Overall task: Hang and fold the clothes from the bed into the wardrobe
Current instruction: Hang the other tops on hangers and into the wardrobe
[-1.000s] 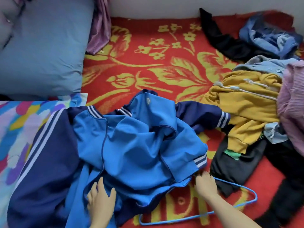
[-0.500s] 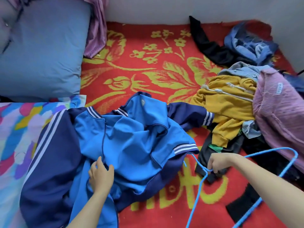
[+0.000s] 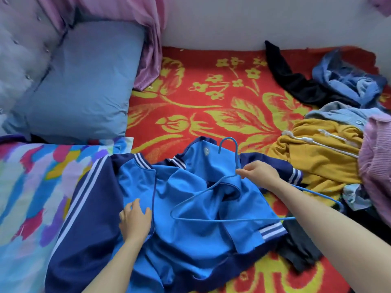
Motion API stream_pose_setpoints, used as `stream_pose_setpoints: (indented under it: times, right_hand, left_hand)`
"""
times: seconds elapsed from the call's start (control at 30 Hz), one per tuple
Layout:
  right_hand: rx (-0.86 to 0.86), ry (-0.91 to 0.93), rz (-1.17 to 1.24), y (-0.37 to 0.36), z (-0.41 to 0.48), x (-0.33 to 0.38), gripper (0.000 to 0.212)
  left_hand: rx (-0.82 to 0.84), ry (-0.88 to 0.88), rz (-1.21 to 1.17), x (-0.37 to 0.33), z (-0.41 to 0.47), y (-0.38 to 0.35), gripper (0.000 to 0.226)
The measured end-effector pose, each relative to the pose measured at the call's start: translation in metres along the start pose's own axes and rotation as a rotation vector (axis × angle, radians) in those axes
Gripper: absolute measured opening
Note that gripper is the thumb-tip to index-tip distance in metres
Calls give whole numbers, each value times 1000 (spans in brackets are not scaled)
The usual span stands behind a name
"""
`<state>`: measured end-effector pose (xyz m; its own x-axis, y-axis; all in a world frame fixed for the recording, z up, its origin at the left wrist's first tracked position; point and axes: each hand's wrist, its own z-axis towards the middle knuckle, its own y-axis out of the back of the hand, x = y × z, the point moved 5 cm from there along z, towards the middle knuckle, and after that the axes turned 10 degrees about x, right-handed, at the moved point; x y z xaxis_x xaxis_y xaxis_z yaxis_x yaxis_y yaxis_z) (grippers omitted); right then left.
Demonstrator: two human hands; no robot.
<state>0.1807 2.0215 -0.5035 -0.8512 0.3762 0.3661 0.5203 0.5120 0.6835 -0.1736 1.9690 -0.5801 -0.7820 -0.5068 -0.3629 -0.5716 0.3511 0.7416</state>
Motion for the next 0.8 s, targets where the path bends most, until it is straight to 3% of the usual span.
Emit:
stream_pose_setpoints:
  times: [0.37,0.5,0.57,0.67,0.8]
  right_hand:
    - [-46,31,-348,-81,78,15,44]
    - [0,46,-164,-95,91,7,23]
    - [30,13,-81,-101,95,2,21]
    - [17,-97,23,-100,93,-7,27]
    - [-29,-128,173,-84,86,-6,26]
  left_hand:
    - [116,-51,135,-12,93,-44,54]
    - [163,116,353,2,103,-59,68]
    - [140,155,386,10,100,-59,59]
    - [32,152,136,10,92,-44,44]
    - [-73,103,-249,6,78,-5,58]
